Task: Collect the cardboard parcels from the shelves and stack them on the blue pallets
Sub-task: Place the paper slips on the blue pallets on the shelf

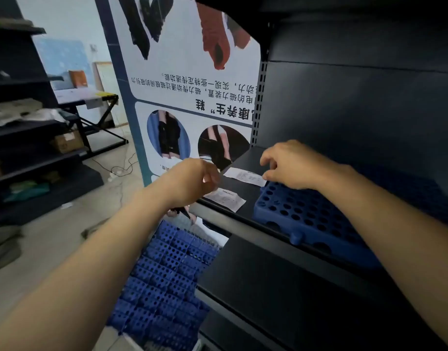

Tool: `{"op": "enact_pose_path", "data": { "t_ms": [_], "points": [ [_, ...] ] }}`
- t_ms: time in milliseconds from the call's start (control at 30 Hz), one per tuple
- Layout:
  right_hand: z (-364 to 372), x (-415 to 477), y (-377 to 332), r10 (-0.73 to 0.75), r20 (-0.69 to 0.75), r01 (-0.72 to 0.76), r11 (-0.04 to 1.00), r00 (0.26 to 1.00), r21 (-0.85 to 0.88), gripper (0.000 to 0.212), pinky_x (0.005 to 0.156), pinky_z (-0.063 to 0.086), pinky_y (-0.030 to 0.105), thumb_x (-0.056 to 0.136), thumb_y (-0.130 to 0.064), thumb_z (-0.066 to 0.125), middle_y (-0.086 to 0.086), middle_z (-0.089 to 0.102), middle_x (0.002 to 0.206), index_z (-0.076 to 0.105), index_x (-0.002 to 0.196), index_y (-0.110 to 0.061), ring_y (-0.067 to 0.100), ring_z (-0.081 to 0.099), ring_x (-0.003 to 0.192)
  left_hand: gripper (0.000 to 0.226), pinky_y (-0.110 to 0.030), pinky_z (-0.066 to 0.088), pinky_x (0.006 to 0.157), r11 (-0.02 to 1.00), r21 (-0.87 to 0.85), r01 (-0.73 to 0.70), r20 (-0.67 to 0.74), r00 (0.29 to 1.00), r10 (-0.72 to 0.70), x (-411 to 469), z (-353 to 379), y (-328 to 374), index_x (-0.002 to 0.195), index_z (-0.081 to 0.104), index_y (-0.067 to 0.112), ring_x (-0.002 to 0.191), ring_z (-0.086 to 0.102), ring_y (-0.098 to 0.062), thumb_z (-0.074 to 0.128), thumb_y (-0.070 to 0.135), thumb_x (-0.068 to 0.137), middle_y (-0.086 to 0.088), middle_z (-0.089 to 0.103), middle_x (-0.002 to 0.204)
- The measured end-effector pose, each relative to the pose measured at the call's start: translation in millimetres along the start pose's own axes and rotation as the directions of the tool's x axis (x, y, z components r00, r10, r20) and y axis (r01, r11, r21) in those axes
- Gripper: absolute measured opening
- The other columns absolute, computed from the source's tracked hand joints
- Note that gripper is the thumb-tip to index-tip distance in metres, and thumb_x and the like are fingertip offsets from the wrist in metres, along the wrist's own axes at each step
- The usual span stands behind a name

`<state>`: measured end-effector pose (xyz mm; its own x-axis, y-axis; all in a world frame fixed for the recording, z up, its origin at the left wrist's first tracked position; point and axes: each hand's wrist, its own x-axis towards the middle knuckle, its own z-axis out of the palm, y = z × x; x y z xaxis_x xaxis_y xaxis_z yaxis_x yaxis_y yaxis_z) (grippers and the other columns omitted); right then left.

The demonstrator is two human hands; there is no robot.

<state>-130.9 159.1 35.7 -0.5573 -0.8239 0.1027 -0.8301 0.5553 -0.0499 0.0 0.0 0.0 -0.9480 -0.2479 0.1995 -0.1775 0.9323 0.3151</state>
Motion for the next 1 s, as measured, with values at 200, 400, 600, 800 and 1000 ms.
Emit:
{"op": "enact_pose_path", "data": {
  "t_ms": [200, 400, 600, 800, 1000],
  "points": [
    [12, 30, -4, 0.055, 0.070, -0.053, 0.998, 0.996, -0.025, 0.028, 0.080, 0.050, 0.034, 0.088, -0.024, 0.064, 0.003, 0.064, 0.108, 0.064, 0.114, -0.016, 0.023, 0.059, 0.095, 0.021, -0.024, 0.040, 0.078, 0.998, 0.058, 0.040, 0.154, 0.987, -0.049, 19, 6, -18, 0.107, 0.066, 0.013, 0.092, 0.056, -0.021, 0.053, 0.014, 0.091, -0.004, 0.063, 0.109],
    [30, 57, -5, 0.147, 0.168, -0.139, 0.989, 0.975, -0.058, 0.027, 0.083, 0.054, 0.042, 0.083, -0.018, 0.063, 0.011, 0.064, 0.105, 0.066, 0.107, -0.006, 0.029, 0.062, 0.096, 0.026, -0.024, 0.041, 0.079, 0.999, 0.035, -0.028, 0.260, 0.965, 0.018, 37, 3, -36, 0.115, 0.063, 0.020, 0.087, 0.054, -0.016, 0.057, 0.020, 0.089, -0.001, 0.063, 0.111],
    [32, 69, -10, 0.212, 0.283, -0.191, 0.976, 0.935, -0.103, 0.037, 0.079, 0.047, 0.033, 0.088, -0.025, 0.063, 0.009, 0.059, 0.117, 0.059, 0.119, -0.007, 0.026, 0.059, 0.101, 0.018, -0.015, 0.038, 0.060, 0.997, -0.030, -0.065, 0.285, 0.956, 0.070, 46, -1, -43, 0.102, 0.065, 0.017, 0.077, 0.052, -0.013, 0.065, 0.018, 0.084, 0.008, 0.055, 0.085],
    [32, 76, -14, 0.261, 0.298, -0.244, 0.965, 0.918, -0.093, 0.032, 0.067, 0.045, 0.030, 0.087, -0.020, 0.065, 0.012, 0.063, 0.108, 0.062, 0.113, -0.001, 0.024, 0.059, 0.086, 0.005, -0.005, 0.039, 0.051, 0.986, -0.109, -0.127, 0.163, 0.976, 0.143, 50, -9, -53, 0.087, 0.067, 0.010, 0.061, 0.049, -0.002, 0.063, 0.012, 0.085, 0.004, 0.060, 0.081],
    [35, 78, -14, 0.293, 0.158, -0.310, 0.945, 0.943, 0.099, 0.008, 0.050, 0.037, 0.022, 0.087, -0.010, 0.064, 0.008, 0.060, 0.097, 0.065, 0.093, -0.006, 0.015, 0.052, 0.071, 0.009, -0.008, 0.042, 0.044, 0.947, -0.293, -0.131, 0.034, 0.989, 0.147, 47, -28, -55, 0.077, 0.062, 0.014, 0.048, 0.051, -0.002, 0.064, 0.009, 0.084, 0.000, 0.061, 0.074]
  ]
}}
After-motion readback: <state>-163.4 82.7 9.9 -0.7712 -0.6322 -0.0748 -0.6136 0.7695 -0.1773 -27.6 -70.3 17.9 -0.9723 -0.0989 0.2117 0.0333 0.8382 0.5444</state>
